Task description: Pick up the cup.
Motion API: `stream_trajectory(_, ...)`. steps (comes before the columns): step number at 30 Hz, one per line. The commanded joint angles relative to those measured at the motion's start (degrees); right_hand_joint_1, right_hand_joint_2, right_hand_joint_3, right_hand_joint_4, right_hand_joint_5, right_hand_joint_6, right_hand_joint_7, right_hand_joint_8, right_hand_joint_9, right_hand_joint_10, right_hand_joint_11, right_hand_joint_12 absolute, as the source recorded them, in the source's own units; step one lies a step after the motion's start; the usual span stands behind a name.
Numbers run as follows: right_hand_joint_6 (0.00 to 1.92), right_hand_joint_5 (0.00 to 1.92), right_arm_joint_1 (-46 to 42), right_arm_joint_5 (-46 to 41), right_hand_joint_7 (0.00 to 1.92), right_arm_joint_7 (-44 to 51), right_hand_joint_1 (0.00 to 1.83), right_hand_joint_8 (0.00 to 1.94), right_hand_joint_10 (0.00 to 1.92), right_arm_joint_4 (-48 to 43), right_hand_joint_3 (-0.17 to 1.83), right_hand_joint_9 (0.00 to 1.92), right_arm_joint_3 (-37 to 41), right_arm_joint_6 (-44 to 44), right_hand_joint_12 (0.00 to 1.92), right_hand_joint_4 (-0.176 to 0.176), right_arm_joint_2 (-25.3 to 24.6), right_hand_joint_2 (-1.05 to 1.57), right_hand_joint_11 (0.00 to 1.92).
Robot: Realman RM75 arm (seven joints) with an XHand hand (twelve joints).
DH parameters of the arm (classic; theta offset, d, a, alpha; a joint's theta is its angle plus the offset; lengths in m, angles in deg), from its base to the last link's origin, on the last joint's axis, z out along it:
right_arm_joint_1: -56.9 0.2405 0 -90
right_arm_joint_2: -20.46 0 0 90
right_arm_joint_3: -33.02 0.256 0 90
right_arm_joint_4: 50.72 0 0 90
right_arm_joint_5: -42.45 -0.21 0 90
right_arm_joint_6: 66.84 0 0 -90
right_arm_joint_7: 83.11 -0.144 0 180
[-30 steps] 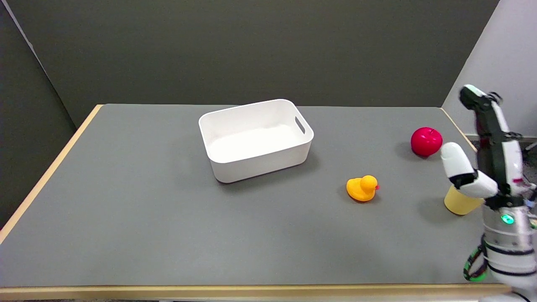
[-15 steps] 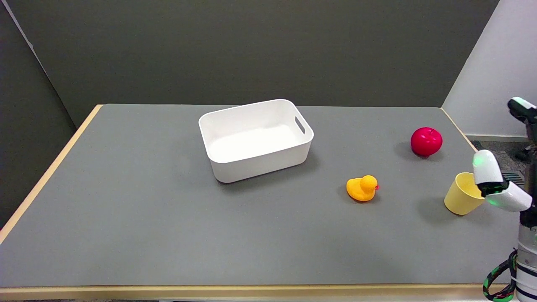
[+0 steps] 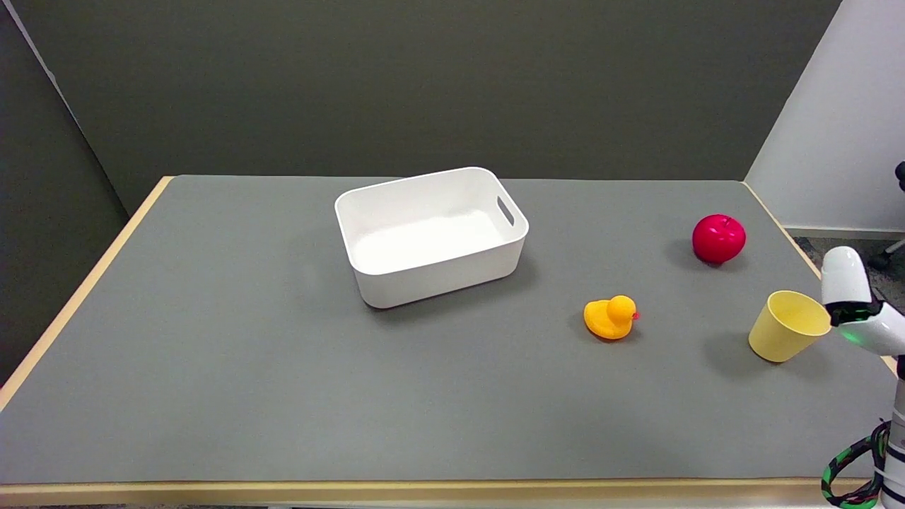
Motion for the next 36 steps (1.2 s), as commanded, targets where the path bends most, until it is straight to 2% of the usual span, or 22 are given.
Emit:
stream_trajectory(1,0.51,0.24,1.0,-0.7,0.25,2.0,0.57,0.44,0.76,-1.3,0.96,0.13,-7.0,1.2,0.86,-0.045,0.2,0.63,0.00)
stream_trajectory(5,0.51,0.24,4.4,-1.3,0.25,2.0,0.57,0.44,0.76,0.1,0.96,0.13,-13.8,0.8,0.86,-0.045,-0.1,0.63,0.00)
stream_trajectory(13,0.51,0.24,5.9,-2.8,0.24,7.2,0.57,0.43,0.75,2.2,0.96,0.12,-19.2,-0.4,0.86,-0.044,-1.8,0.63,0.00)
stream_trajectory(22,0.51,0.23,7.9,-5.7,0.23,7.4,0.57,0.43,0.74,4.5,0.96,0.11,-20.2,-1.9,0.87,-0.044,-1.7,0.62,0.00)
stream_trajectory(30,0.51,0.23,9.6,-11.0,0.22,7.2,0.57,0.42,0.74,10.0,0.96,0.11,-21.8,-2.9,0.89,-0.045,-5.1,0.62,0.00)
stream_trajectory(36,0.54,0.26,10.1,-12.3,0.25,7.2,0.60,0.44,0.75,10.9,0.96,0.14,-21.8,-1.7,0.95,-0.054,-5.5,0.63,0.00)
